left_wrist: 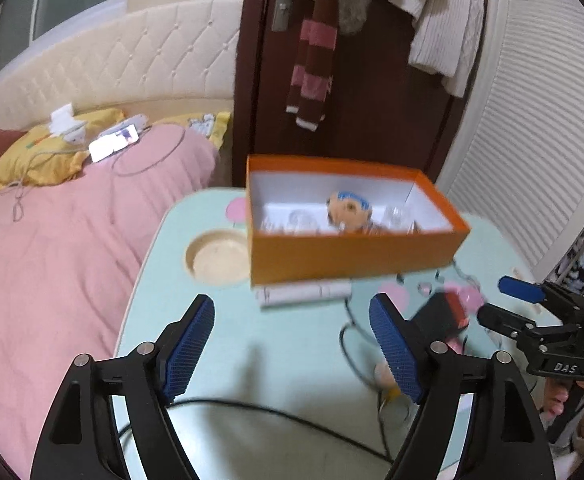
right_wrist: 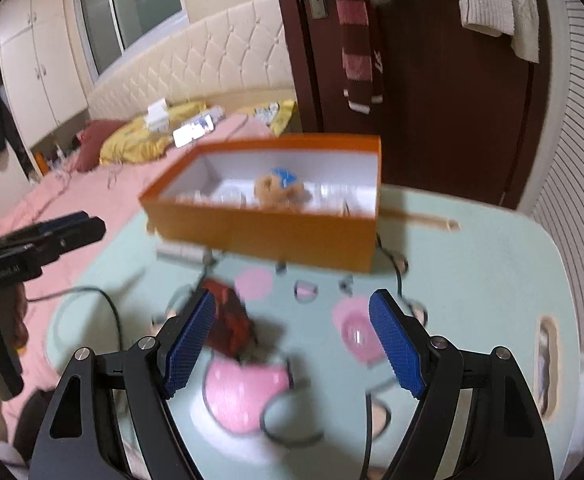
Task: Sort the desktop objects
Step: 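Withdraw both open tools from the box and hover over the desk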
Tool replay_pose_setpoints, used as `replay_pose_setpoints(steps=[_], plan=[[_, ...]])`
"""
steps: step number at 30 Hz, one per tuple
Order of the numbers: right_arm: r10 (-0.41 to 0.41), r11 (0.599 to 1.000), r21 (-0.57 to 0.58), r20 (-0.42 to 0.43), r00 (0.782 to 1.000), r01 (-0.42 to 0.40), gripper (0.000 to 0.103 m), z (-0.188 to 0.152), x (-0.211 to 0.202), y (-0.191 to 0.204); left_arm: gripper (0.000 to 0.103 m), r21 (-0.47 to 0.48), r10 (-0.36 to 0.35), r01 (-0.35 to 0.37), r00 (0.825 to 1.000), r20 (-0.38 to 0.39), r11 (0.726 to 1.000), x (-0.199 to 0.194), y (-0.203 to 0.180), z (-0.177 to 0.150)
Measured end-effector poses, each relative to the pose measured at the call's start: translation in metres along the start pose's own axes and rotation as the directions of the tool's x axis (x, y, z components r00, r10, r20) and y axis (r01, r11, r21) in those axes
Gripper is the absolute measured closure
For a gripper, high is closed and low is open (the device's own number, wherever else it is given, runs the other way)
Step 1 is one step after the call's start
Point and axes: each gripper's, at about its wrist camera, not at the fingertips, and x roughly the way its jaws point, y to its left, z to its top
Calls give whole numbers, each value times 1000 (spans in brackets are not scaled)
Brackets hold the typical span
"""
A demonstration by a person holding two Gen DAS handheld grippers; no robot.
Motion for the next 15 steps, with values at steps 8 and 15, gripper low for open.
replay_pose_setpoints(steps=[8, 15], plan=[[-104, 994, 6, -94, 990, 105, 23, -44, 8, 3, 23, 47, 51, -47, 995, -84, 998, 28, -14, -40], [-177, 984, -26, -97, 979, 176, 21, -53, 14, 5, 1, 99, 141, -136, 989, -46, 986, 40, -21, -53]])
